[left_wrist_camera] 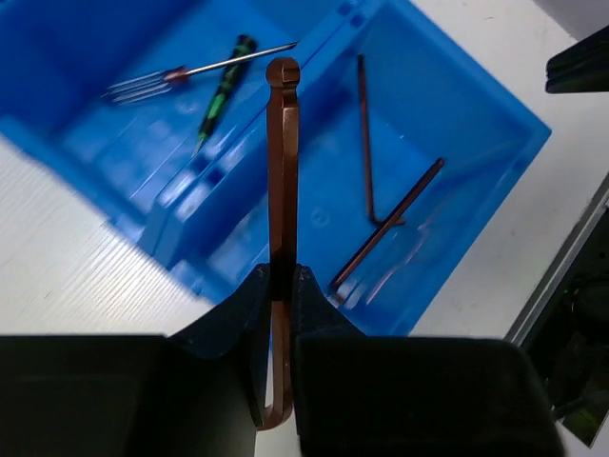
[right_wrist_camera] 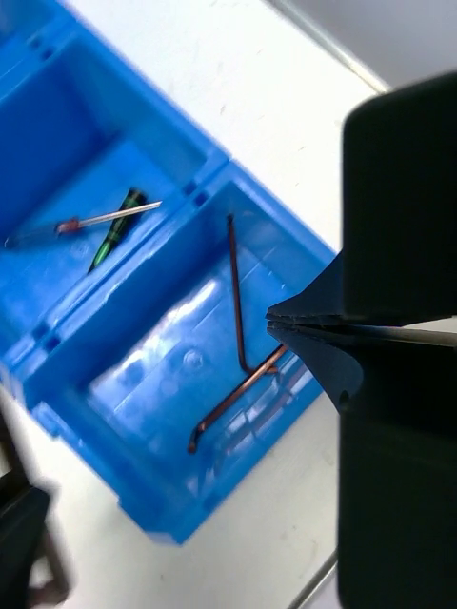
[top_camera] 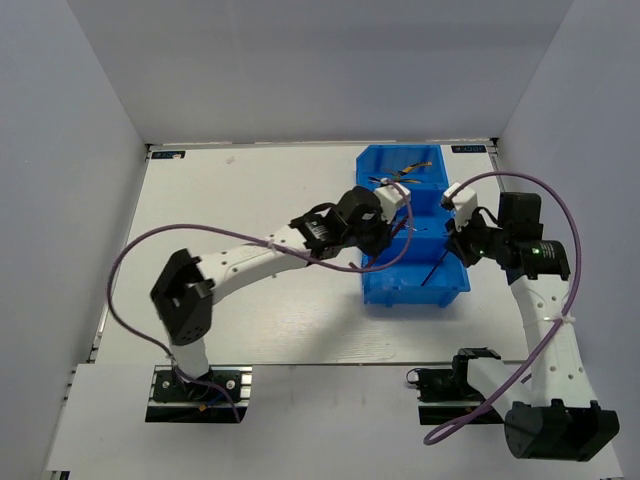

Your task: Sort the tools into containers

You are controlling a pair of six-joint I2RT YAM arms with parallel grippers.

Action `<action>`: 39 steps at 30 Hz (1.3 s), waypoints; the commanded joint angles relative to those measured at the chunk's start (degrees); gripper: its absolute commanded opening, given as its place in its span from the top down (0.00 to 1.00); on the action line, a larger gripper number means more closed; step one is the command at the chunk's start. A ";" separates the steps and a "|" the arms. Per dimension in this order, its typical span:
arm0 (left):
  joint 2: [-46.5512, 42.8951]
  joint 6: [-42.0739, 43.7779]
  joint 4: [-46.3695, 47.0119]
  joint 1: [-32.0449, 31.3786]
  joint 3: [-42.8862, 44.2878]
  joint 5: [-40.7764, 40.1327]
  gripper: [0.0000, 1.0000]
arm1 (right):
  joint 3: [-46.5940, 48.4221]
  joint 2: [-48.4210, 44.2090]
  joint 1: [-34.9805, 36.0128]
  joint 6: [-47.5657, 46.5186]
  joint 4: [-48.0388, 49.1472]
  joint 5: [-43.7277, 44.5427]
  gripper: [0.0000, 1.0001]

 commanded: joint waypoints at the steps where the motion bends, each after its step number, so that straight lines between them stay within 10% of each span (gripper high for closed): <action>1: 6.30 0.47 7.45 0.08 4.84 8.74 1.00 | -1.33 -2.89 -2.10 4.42 6.43 5.57 1.00; 8: 15.53 -2.09 14.23 0.08 10.38 11.92 1.00 | -5.81 -6.77 -3.87 6.71 6.10 5.76 0.89; 12: 15.37 -2.61 13.09 -0.44 10.92 10.79 0.48 | -8.36 -8.97 -4.05 6.97 4.43 3.84 0.51; 20: 5.54 -1.47 11.24 -0.44 10.22 6.92 0.33 | -10.29 -9.23 -4.31 8.73 4.25 0.14 0.37; 22: 1.58 -1.47 10.11 -0.44 7.68 5.25 0.33 | -10.56 -9.23 -4.22 9.78 4.51 -1.53 0.13; 23: -3.57 -2.60 10.10 0.08 3.49 2.45 0.16 | -11.08 -9.06 -4.05 10.40 4.51 -1.97 0.09; 25: -12.61 -5.41 7.39 0.61 -5.11 -4.73 0.00 | -11.26 -9.06 -4.05 14.87 5.39 -2.58 0.09; 31: -35.23 -10.07 1.33 1.75 -27.28 -17.42 0.00 | -14.33 -13.09 -3.79 22.00 11.88 -1.80 0.09; 39: -53.27 -16.49 -4.13 1.75 -35.14 -24.56 0.00 | -11.00 -8.88 -2.47 21.48 5.13 7.78 0.09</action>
